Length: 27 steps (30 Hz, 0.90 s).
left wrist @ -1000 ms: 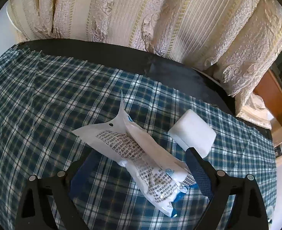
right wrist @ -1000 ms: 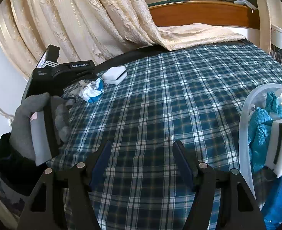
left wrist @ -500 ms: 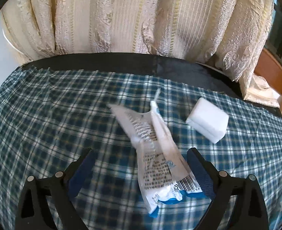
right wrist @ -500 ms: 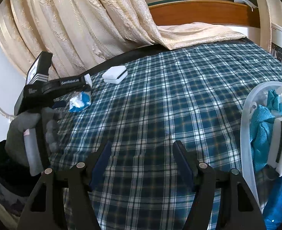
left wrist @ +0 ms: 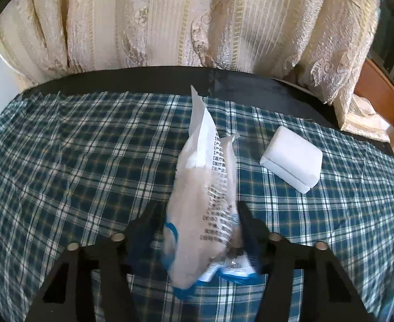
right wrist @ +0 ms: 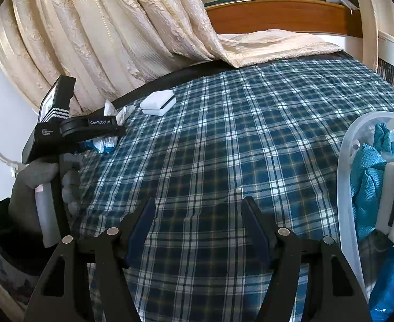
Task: Organize objects
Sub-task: 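Grasp the white wrapper packet with the left gripper and lift it, then grasp the small white box with the right gripper while the left holds the packet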
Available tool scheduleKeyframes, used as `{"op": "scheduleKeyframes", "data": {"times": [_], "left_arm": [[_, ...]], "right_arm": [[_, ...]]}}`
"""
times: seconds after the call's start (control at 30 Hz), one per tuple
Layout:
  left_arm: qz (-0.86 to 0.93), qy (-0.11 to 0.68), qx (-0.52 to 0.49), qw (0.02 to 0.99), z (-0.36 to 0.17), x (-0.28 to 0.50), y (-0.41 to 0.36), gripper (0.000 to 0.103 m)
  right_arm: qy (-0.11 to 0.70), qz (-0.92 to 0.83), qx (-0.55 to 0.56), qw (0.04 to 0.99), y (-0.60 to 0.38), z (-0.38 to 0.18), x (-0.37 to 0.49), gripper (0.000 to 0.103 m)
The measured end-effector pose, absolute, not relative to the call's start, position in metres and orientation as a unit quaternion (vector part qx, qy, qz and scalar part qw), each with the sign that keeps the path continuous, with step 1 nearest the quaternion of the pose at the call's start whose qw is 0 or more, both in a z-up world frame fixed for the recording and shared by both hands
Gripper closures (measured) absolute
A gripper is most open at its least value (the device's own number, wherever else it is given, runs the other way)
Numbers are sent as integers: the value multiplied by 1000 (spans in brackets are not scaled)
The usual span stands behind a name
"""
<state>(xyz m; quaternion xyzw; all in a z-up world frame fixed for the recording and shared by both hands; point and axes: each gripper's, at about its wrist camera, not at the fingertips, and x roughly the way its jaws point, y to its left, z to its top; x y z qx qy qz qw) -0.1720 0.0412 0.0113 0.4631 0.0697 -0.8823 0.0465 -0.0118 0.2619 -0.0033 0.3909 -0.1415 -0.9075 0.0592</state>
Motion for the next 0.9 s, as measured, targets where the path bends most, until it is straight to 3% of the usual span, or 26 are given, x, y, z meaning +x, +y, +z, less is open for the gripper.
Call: {"op": "scheduleKeyframes", "data": {"times": [0.9], "left_arm": [[-903,62,425,27,20,-101,12,52]], "right_arm": [[-121,-898,420,50,249,2,-23,35]]}}
